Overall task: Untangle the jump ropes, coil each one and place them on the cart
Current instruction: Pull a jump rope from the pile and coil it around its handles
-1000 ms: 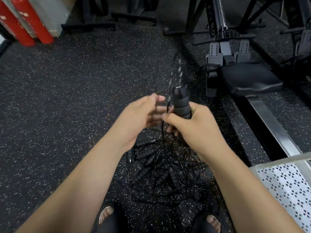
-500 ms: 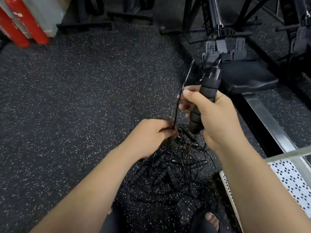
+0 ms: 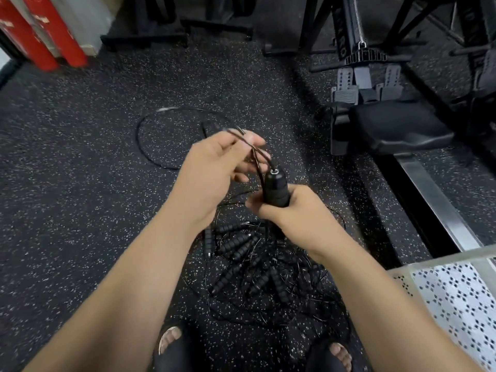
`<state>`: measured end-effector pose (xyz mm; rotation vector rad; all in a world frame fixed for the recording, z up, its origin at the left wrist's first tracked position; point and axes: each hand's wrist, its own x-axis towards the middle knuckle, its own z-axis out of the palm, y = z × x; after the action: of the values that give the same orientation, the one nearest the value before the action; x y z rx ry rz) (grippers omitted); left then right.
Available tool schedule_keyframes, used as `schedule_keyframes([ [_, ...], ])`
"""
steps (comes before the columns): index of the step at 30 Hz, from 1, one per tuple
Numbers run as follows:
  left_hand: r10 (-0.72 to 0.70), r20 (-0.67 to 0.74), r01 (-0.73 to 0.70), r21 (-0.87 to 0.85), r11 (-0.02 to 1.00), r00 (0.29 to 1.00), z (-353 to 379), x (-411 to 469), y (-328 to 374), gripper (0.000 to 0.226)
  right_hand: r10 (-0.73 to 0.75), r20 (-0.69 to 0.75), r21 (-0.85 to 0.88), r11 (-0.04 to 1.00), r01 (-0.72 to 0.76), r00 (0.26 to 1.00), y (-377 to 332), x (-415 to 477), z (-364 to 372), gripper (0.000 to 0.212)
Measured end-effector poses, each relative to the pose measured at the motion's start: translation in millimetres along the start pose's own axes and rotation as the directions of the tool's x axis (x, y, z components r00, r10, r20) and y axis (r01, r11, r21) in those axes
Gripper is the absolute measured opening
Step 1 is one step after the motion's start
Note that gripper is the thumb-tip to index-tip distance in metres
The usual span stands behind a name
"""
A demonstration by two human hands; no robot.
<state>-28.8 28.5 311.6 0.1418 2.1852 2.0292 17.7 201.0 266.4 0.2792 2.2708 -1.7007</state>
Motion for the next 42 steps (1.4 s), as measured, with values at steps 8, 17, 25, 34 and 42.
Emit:
schedule_keyframes([
  [8,-0.153,-0.138,0.134,-0.136,0.981,0.979,-11.4,9.6,-10.8,0.027,-0.09,0.029,-0.014,0.996,0.09,0.996,-11.4,-9.9,6.5,0.018],
  [17,-0.374,0.256,0.337,0.179,0.924,0.891,22.1,-7.5,-17.5,0.048,-0.069,-0.153,0.566,0.811,0.144,0.986,-36.6,-13.6,-26.1,0.019],
  [25,-0.427,0.455,0.289,0.343,0.894,0.781,42.9,-22.0,-16.8,0.044,0.024,-0.303,0.683,0.702,0.2,0.953,-30.7,-6.1,-63.3,0.015],
  [34,-0.187,0.341,0.071,0.326,0.943,0.921,34.9,-17.9,-6.8,0.032,0.042,-0.15,0.636,0.769,0.064,0.988,-13.5,6.8,-56.8,0.024],
  [42,-0.091,0.123,0.088,0.032,0.996,0.988,12.5,-7.1,-3.1,0.032,0.046,0.096,0.346,0.935,-0.076,0.994,0.5,6.2,-23.7,0.032],
])
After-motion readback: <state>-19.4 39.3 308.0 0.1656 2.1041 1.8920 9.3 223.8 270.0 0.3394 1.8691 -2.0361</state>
